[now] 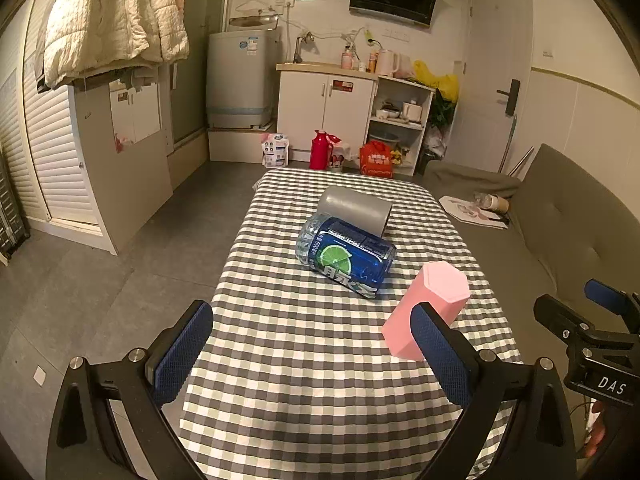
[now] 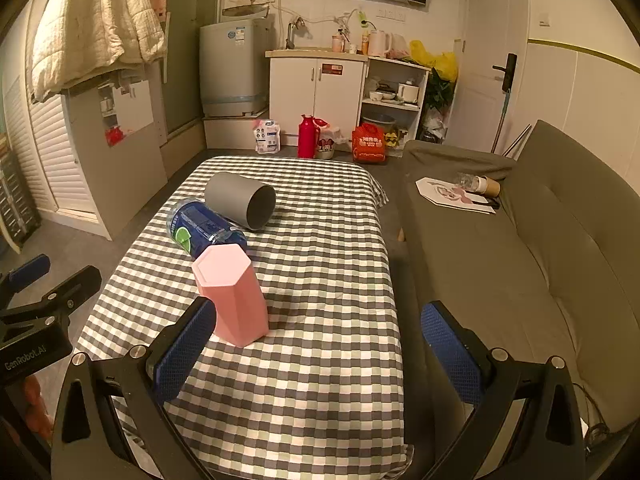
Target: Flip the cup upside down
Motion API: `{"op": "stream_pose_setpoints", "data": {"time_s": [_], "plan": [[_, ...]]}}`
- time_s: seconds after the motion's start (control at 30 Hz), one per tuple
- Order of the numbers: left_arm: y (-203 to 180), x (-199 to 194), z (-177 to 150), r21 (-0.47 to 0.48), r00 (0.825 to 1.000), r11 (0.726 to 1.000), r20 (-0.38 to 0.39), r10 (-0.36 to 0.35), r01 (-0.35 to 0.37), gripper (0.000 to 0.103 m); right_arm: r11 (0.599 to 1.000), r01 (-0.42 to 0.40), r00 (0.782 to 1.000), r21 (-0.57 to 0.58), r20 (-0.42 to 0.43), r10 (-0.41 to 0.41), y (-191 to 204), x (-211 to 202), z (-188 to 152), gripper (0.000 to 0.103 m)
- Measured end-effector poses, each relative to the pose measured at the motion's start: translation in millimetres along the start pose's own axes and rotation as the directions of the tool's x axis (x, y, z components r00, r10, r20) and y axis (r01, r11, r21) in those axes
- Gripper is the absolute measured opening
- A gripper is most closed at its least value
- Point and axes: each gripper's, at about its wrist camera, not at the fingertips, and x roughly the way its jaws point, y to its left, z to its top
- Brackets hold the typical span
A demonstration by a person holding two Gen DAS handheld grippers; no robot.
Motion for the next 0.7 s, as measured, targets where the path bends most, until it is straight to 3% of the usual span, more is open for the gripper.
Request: {"op": "stream_pose_setpoints", "data": {"time_s": [0.7], "plan": [[-1.5,-0.3,-0.2,0.003,1.000,1.000,-0.002,0.002,-0.002,0.102,1.000,0.000,1.000,0.000,-0.011,0.000,-1.5,2.6,-1.9,0.103]]}}
